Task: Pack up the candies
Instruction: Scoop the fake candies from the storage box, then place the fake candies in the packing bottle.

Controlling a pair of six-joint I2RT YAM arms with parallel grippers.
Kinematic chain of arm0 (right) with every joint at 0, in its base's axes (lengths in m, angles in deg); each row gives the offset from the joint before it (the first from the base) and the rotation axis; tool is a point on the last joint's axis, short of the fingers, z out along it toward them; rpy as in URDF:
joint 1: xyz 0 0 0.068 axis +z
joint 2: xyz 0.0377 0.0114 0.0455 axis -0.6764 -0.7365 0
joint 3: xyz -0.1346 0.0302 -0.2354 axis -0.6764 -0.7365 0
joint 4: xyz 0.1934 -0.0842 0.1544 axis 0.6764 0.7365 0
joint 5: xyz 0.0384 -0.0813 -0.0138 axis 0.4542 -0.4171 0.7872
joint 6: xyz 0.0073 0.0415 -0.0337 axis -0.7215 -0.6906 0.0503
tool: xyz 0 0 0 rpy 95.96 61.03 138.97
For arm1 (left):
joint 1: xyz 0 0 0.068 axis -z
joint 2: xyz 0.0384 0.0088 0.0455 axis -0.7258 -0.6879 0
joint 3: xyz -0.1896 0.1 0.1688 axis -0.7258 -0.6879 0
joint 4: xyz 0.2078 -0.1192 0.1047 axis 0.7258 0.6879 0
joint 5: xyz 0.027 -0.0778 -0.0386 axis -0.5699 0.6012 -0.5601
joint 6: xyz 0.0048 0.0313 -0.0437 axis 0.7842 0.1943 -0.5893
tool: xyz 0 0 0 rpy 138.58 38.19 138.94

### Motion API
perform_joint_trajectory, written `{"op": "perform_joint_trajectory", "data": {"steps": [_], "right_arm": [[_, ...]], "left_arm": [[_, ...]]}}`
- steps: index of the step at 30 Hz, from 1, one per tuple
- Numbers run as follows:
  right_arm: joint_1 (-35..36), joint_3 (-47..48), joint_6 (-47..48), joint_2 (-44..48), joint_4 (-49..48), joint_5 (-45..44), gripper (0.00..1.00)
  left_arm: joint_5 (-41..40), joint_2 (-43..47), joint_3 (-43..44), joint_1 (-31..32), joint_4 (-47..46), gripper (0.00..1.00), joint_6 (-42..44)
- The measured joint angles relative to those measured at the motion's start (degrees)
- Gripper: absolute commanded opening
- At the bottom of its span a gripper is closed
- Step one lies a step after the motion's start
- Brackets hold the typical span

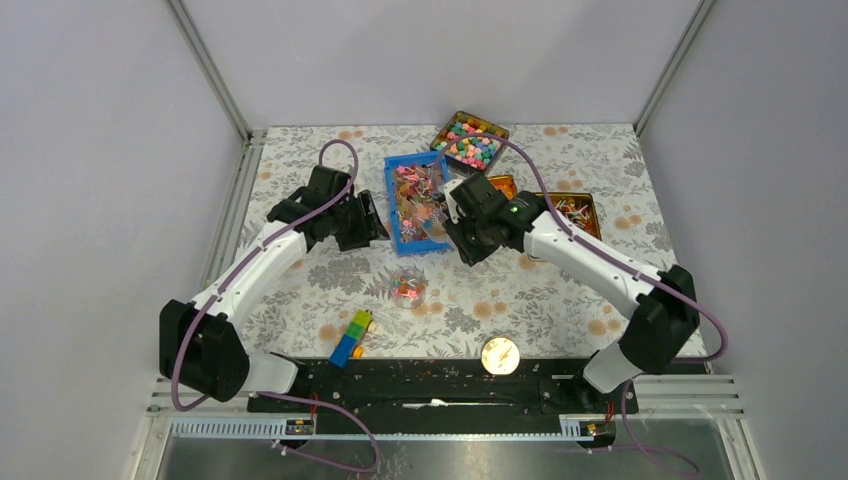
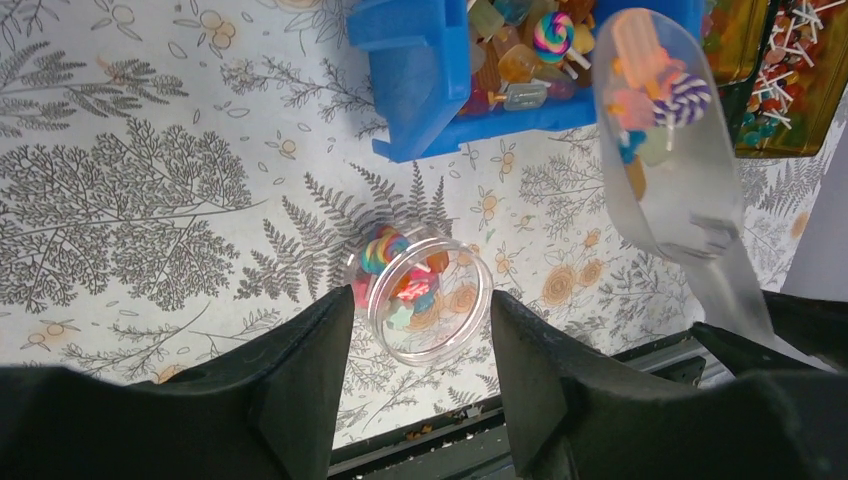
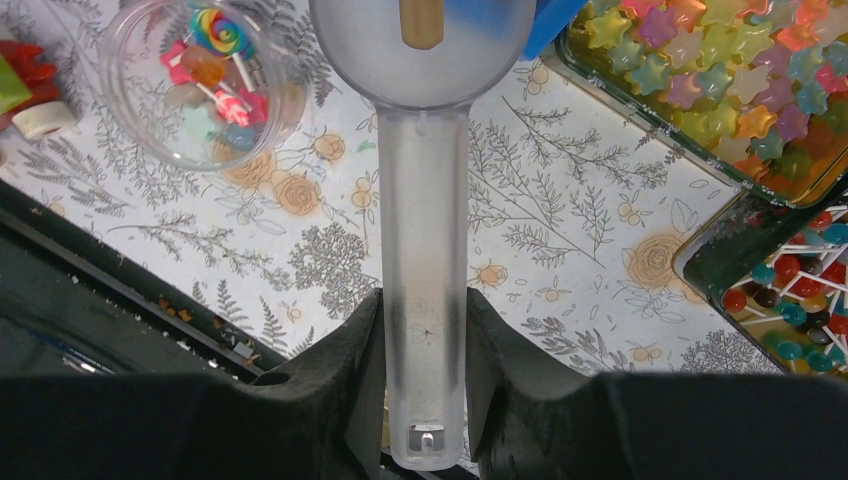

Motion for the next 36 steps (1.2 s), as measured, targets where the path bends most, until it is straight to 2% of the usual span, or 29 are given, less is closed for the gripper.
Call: {"op": "perform_joint_trajectory", "data": {"steps": [3, 8, 19, 36], "right_arm": [[0.9, -1.2, 0.0, 2.7, 0.2, 0.0, 0.00], [2.0, -4.0, 0.0, 7.2, 0.5, -0.1, 0.00], [2.4, -6.0, 0.1, 10.2, 0.8, 0.0, 0.00], [4.0, -6.0, 3.9, 11.9, 4.1, 2.8, 0.00]], "left_arm": [[0.2, 0.9, -1.7, 0.0, -0.5, 0.55, -0.5], [0.3, 3.3, -4.2, 0.0, -1.4, 0.74, -1.4], [-0.3, 7.1, -6.8, 0.0, -2.8, 0.99, -2.4], [-2.0, 9.9, -7.0, 0.0, -3.9, 0.99, -1.9]]}}
